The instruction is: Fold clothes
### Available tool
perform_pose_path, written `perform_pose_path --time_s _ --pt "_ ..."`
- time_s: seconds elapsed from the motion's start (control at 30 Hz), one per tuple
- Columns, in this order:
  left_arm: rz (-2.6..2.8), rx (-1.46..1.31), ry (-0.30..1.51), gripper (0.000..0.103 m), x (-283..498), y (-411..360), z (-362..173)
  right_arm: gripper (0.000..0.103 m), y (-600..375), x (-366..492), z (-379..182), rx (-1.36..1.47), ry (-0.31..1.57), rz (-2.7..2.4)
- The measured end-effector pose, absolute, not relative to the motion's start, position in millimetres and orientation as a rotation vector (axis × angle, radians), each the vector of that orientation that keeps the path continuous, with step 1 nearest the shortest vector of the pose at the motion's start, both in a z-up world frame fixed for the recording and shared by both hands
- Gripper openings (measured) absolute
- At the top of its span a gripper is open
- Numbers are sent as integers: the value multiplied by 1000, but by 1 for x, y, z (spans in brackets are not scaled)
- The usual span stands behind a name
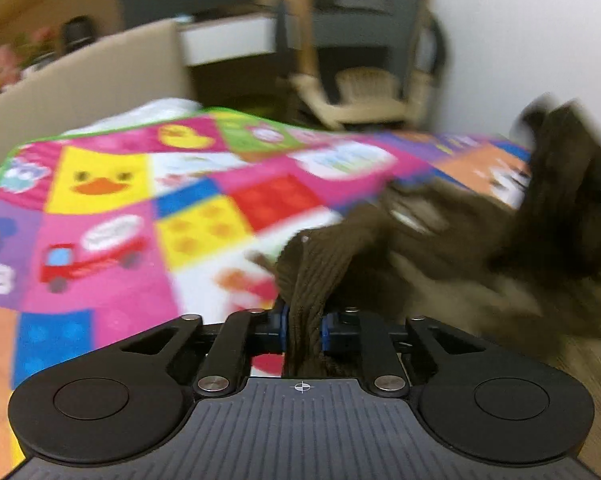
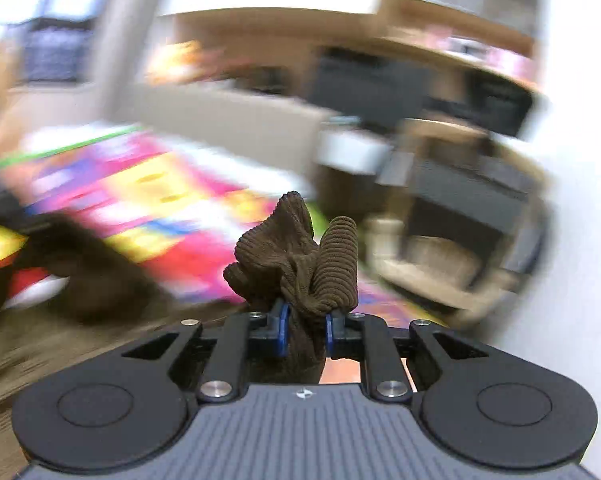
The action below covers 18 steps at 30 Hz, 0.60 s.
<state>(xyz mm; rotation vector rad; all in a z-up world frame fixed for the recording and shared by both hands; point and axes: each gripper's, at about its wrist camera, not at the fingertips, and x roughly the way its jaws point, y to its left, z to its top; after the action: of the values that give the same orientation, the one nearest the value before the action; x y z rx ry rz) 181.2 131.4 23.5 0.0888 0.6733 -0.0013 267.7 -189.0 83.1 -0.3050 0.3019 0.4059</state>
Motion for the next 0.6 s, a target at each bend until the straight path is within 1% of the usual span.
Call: perform_pose_path --time_s 0.07,0.13,0.2,0.23,0.4,0.43,0.5,0.53,0.57,0.6 --pt "68 75 658 11 194 157 23 16 -213 306 75 -221 353 321" --pt "132 70 656 11 204 179 19 16 -239 334 63 -116 414 278" --pt "170 56 662 8 207 194 16 16 -255 350 48 -35 453 264" --pt "190 49 664 5 209 201 14 16 -260 356 40 -9 472 257" --pt "286 14 677 4 217 237 5 16 -264 388 -24 -139 660 74" --pt "305 6 679 4 218 244 4 16 -265 394 -34 -170 676 50" --pt "344 -8 684 4 221 259 0 16 -266 396 -36 -167 662 50" --pt "343 -17 684 6 221 261 0 16 -265 398 -34 -157 671 46" --pt "312 -35 681 13 217 256 4 16 -265 396 -30 -156 675 43" --pt "279 -57 678 15 213 250 9 16 -264 395 -26 -156 678 39"
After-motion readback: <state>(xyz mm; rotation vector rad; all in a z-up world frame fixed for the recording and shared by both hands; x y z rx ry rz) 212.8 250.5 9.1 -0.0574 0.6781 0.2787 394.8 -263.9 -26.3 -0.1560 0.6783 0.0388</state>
